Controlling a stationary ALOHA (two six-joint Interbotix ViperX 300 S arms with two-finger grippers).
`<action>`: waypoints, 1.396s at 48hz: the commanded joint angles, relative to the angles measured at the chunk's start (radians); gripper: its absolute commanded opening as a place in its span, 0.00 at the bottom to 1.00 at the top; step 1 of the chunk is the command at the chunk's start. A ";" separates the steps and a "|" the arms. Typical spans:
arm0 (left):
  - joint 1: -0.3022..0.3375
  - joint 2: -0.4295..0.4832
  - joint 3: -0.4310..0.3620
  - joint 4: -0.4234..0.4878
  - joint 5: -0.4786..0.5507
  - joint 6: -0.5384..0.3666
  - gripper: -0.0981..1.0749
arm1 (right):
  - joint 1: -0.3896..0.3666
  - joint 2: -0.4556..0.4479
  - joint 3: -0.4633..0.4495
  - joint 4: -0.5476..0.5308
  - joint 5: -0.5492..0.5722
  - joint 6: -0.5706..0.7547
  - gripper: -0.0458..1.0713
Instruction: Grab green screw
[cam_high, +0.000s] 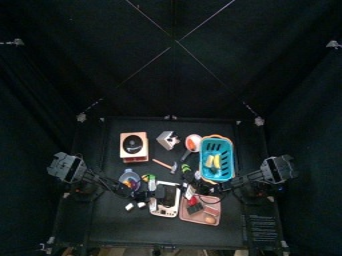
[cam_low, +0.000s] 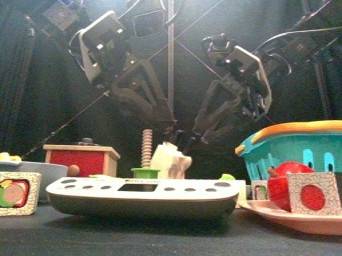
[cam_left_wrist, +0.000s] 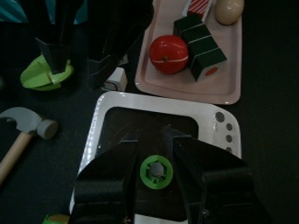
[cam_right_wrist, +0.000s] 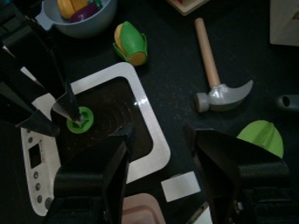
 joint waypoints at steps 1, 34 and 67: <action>0.003 -0.025 -0.021 0.003 0.011 0.000 0.67 | -0.003 -0.021 -0.018 -0.003 0.000 0.000 0.79; 0.124 -0.229 0.023 -0.206 -0.219 0.015 0.67 | -0.003 -0.018 -0.020 -0.003 0.000 0.000 0.79; 0.216 -0.310 0.051 0.003 -0.175 0.037 0.68 | -0.003 -0.017 -0.020 -0.003 0.000 0.000 0.79</action>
